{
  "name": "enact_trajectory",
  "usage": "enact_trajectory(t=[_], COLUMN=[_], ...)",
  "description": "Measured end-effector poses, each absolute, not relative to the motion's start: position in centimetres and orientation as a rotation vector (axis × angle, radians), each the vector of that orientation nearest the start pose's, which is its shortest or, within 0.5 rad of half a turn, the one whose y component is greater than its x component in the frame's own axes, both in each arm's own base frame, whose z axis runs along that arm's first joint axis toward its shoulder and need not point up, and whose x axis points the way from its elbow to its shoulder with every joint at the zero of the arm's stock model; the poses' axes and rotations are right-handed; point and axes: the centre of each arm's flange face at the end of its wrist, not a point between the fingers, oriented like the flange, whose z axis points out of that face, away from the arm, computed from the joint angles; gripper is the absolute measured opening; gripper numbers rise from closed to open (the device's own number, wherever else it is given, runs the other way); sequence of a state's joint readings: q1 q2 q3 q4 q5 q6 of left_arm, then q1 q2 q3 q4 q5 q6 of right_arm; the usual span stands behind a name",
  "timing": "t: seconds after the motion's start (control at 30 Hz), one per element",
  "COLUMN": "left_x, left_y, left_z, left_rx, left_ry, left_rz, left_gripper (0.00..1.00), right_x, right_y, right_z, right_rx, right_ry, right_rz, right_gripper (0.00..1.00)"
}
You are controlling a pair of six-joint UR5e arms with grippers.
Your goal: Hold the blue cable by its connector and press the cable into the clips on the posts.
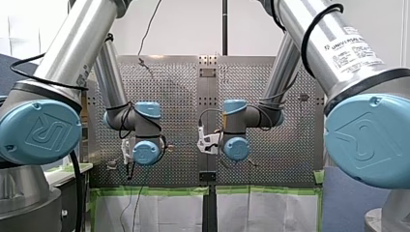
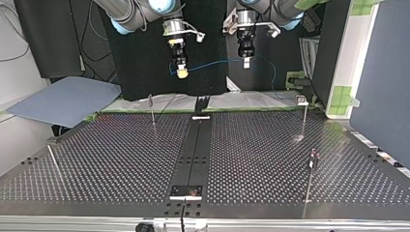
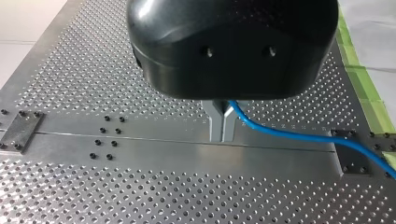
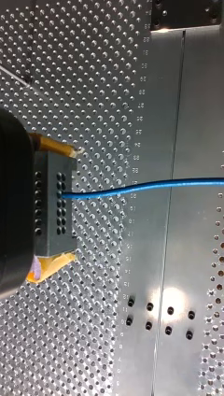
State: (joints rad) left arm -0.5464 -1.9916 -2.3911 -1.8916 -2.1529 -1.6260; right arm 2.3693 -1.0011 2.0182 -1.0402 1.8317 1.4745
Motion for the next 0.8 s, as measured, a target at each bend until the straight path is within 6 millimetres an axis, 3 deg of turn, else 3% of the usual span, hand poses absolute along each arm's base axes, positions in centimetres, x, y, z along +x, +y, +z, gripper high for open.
enact_trajectory(t=[0.3,0.53,0.8], left_x=[28.7,28.1,28.0], left_y=[-26.7,-26.4,-26.4], left_z=[8.0,6.2,6.0], left_rx=[-0.070,-0.025,-0.020], left_ry=[1.564,1.622,1.630], left_rz=[-0.017,0.017,0.021], left_gripper=[0.00,0.00,0.00], right_x=[45.8,46.0,46.2], right_y=[-29.5,-26.6,-25.9], right_z=[8.9,6.5,6.2], right_rx=[1.592,1.683,1.698], right_ry=[-0.810,-0.795,-0.787], right_rz=[1.543,1.514,1.516], right_gripper=[0.00,0.00,0.00])
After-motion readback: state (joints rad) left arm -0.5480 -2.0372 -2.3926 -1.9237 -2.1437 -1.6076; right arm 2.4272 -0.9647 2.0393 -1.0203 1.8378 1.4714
